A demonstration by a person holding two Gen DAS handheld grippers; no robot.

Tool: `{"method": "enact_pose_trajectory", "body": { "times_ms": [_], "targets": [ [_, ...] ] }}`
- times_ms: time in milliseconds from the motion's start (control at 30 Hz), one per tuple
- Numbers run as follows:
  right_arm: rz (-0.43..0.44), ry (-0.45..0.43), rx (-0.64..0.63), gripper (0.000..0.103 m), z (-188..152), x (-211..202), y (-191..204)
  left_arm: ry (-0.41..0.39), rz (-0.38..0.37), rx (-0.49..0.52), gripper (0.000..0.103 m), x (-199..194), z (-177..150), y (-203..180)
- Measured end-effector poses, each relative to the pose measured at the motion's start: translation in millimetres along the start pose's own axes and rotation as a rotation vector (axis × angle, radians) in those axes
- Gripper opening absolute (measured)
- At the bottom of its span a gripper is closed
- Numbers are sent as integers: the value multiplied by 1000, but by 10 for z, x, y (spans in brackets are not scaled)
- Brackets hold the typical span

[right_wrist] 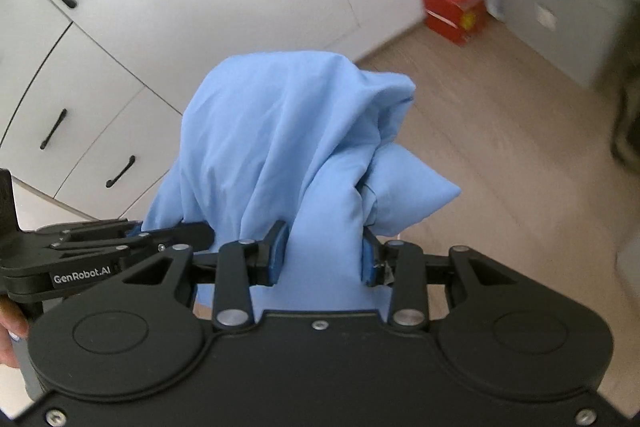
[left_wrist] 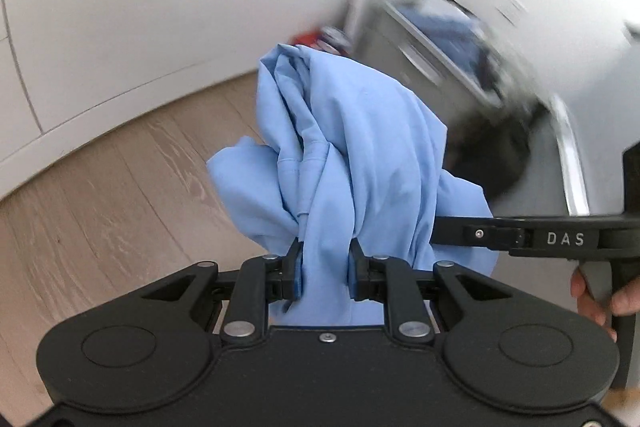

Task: Fold clothes
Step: 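Lift the shirt bundle with both grippers and carry it toward the cabinets, then lower the shirt bundle to the floor and open both grippers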

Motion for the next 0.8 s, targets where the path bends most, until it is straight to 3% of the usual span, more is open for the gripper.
{"method": "enact_pose_trajectory", "body": {
  "times_ms": [33,267,533,633,800],
  "targets": [
    [-12,25,-66,41,280,62,-39,-23,16,-25,20,113,143,-52],
    [-38,106,-247,41,1336,791,-94,-85,42,-192,20,723,721,229],
    [-8,184,-400,41,1892,1866,-290,-115,102,-297,20,1733,1018,681],
    [-17,225,-494,41,2013,2404,-437,-144,131,-389,20,2171,1002,849],
    [-69,265,-672,43,2100,3282,-612,-165,199,-458,21,2917,910,1070]
  ]
}}
Point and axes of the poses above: each gripper's, at about its wrist camera, not at the fingertips, and x roughly the way its jaws point, y to its left, z to its top, the point moved 2 cm from there along x, roughly the way its jaws point
